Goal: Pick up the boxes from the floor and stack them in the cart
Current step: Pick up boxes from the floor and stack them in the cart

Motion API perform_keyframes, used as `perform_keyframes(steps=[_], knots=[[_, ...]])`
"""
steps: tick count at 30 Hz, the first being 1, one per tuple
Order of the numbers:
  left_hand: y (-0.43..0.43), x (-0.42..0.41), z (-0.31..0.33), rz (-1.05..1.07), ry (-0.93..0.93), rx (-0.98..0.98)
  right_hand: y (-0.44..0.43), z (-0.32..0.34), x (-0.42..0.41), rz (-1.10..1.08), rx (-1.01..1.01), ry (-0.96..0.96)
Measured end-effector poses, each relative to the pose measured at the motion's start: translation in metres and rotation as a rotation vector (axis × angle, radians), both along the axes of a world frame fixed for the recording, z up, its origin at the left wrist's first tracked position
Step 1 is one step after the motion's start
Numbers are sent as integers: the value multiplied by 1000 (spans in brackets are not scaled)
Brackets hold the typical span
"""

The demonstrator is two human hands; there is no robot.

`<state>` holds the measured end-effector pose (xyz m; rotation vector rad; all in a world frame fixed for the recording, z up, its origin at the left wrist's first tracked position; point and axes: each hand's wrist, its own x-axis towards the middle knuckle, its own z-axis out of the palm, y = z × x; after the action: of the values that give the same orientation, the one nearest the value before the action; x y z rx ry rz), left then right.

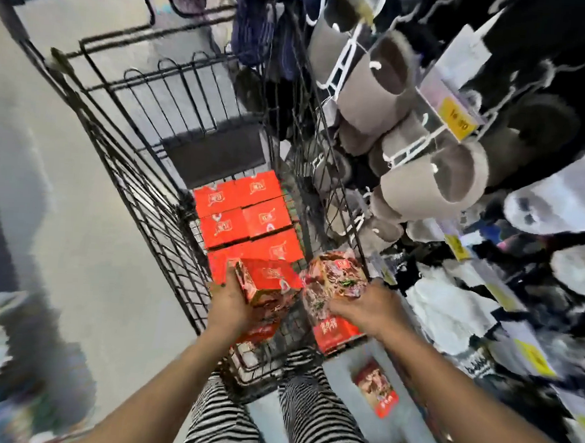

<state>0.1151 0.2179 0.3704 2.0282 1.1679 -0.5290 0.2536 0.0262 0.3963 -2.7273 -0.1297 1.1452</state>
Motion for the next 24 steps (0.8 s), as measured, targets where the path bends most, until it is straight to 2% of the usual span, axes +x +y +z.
perform_keyframes(steps=[4,7,9,13,15,18,22,24], knots=[[-13,-7,-27,154,56,9,-1,-18,2,-77,92,-2],[-17,-8,-45,336,4,-67,0,-34,3,-151,181,110],[-20,-12,-68,498,-18,-157,2,-42,2,-136,197,160],[-24,-25,-131,672,-119,-232,10,-53,-5,-23,236,64],[-30,-32,-158,735,-179,-266,13,-57,-9,3,246,77],[-32,-26,-150,803,-195,-218,16,-68,-14,7,254,126],[-26,-21,-160,1152,-91,-386,17,-92,-13,-16,254,118],[-29,-12,-156,1361,-90,-312,18,-102,-10,-34,238,128]])
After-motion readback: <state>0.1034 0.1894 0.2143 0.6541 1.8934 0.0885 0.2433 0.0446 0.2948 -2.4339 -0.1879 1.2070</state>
